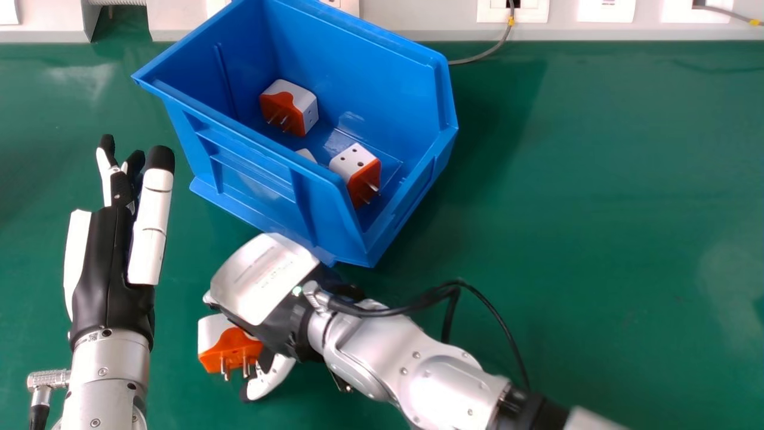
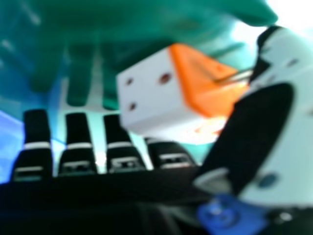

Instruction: Pick all objects and put in blue box

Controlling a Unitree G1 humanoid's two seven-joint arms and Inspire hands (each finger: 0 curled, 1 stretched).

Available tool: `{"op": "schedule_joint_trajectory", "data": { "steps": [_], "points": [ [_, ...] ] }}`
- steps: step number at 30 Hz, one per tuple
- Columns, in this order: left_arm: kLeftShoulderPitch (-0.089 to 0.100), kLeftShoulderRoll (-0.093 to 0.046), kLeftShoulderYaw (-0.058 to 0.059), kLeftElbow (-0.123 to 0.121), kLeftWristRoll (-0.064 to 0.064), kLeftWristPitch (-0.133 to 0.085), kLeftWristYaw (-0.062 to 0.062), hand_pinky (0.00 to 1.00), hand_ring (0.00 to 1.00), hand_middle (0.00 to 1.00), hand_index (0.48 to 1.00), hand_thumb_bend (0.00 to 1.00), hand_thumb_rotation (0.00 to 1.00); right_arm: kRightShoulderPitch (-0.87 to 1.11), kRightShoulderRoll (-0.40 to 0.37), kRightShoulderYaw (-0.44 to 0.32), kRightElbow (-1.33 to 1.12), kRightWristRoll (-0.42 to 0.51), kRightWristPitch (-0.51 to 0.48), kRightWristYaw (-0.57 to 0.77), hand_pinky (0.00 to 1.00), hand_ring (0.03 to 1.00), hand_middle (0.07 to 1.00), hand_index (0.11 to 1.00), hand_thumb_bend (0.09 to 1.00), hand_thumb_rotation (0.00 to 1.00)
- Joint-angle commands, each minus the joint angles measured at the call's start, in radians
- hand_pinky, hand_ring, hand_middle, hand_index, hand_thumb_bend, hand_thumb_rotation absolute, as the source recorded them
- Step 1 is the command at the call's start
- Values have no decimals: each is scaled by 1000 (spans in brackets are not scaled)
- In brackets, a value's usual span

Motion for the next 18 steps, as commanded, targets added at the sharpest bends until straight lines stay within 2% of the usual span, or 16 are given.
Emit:
{"op": "schedule_joint_trajectory", "data": {
  "steps": [1,5,6,9,13,16,18],
  "points": [
    [-9,-2,-2,-7,14,-29,9,953,999,988,1000,637,1000,-47,22,5,18,-12,-5,1,749,848,878,842,481,572],
    [-6,-6,-8,-12,15,-28,13,955,1000,989,1000,636,1000,-53,25,5,35,-8,-5,-5,740,844,876,841,467,546],
    [-6,-6,-8,-12,14,-28,13,957,1000,989,1000,637,1000,-50,27,5,35,-7,-2,-6,734,842,876,839,452,469],
    [-5,-7,-9,-17,15,-25,13,961,1000,990,1000,637,1000,-46,32,11,37,-11,1,-9,729,837,875,837,448,365],
    [-4,-8,-13,-22,17,-23,15,964,1000,990,1000,638,1000,-48,38,10,44,-4,-3,-14,710,820,864,827,470,291],
    [-3,-9,-16,-30,20,-15,14,964,1000,990,1000,638,1000,-47,39,6,42,5,-6,-13,703,814,860,824,472,280],
    [-4,-9,-16,-30,19,-13,11,964,1000,990,1000,637,1000,-45,40,6,41,5,-4,-16,704,811,858,822,448,306]
  ]
}}
